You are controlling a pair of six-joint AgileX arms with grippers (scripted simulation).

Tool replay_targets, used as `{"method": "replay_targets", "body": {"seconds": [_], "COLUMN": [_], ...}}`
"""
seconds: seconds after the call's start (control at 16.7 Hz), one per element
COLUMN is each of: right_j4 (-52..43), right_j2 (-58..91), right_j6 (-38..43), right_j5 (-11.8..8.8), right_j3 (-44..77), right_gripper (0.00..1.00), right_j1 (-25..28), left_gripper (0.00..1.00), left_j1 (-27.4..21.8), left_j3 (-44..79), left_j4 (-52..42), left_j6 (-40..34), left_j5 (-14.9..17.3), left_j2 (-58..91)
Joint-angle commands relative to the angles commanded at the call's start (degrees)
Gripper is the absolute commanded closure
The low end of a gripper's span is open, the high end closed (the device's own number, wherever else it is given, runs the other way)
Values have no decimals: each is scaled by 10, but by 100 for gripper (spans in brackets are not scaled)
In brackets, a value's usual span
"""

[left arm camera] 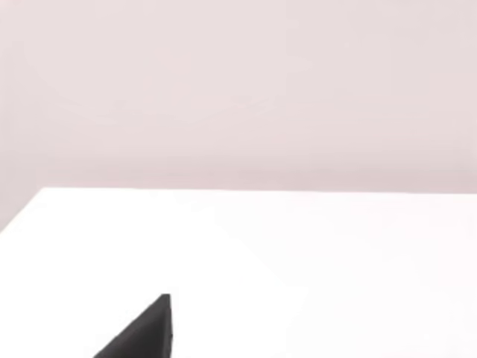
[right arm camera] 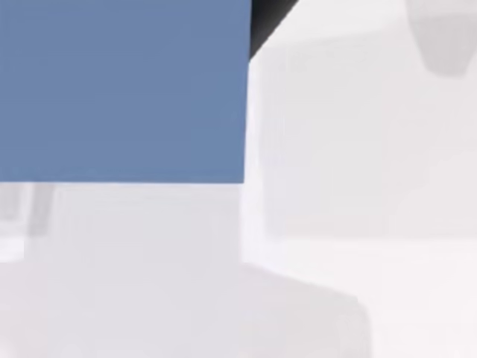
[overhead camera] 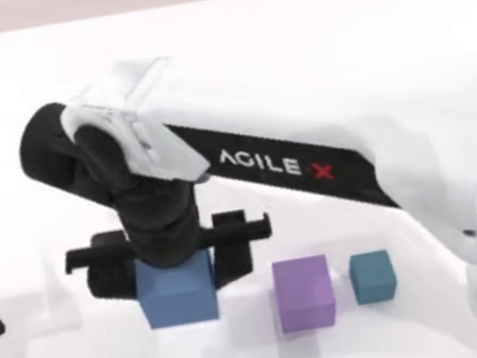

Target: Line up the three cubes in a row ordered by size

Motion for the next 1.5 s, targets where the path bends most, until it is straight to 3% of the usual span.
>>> {"method": "replay_targets", "body": {"seconds": [0.24,0.54,1.32,1.5], "right_j4": [79,91,91,91], "right_j2": [4,5,5,5], "right_j6": [2,3,3,3], "right_j5": [0,0,0,0], "right_j3": [-76,-88,-88,-88], "right_gripper": [100,100,2,0], "right_j1": [2,2,2,2], "left_gripper": [0,0,0,0], "left_j1": [0,0,0,0], "left_j3": [0,0,0,0], "left_j4": [0,0,0,0], "left_j6": [0,0,0,0], "left_j5": [0,0,0,0], "left_j2": [0,0,0,0]}}
